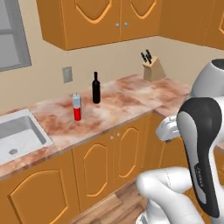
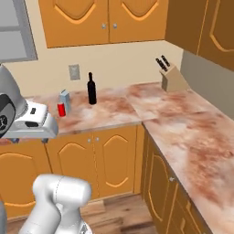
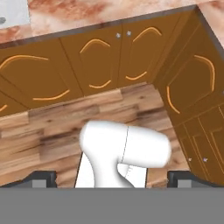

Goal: Move the drinks to the dining counter.

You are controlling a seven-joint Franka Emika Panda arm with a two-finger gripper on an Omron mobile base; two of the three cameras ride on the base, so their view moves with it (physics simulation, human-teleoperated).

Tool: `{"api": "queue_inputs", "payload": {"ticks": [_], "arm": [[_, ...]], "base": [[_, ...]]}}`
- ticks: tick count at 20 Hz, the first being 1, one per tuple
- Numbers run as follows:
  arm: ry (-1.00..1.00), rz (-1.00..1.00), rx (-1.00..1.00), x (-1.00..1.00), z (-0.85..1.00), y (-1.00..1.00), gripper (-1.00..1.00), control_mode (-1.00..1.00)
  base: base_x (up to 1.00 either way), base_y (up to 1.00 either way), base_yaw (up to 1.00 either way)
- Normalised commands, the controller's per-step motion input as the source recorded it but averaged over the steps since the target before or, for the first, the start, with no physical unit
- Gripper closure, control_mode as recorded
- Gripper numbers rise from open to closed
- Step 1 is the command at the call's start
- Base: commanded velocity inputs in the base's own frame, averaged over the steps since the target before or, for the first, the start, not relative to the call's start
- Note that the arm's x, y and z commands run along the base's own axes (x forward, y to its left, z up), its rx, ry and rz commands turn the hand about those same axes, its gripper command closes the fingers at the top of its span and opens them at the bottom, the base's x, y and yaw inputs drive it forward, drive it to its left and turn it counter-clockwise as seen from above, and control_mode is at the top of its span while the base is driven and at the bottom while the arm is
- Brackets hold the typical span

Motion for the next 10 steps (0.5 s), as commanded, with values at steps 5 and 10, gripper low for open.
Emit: {"api": "queue_inputs", "payload": {"ticks": [5,10], "arm": [[0.00,0.00,0.00,0.00,0.00,0.00,-1.00,1.00],[0.00,0.00,0.00,0.00,0.00,0.00,-1.00,1.00]], "base": [[1.00,0.00,0.00],[1.00,0.00,0.03]]}}
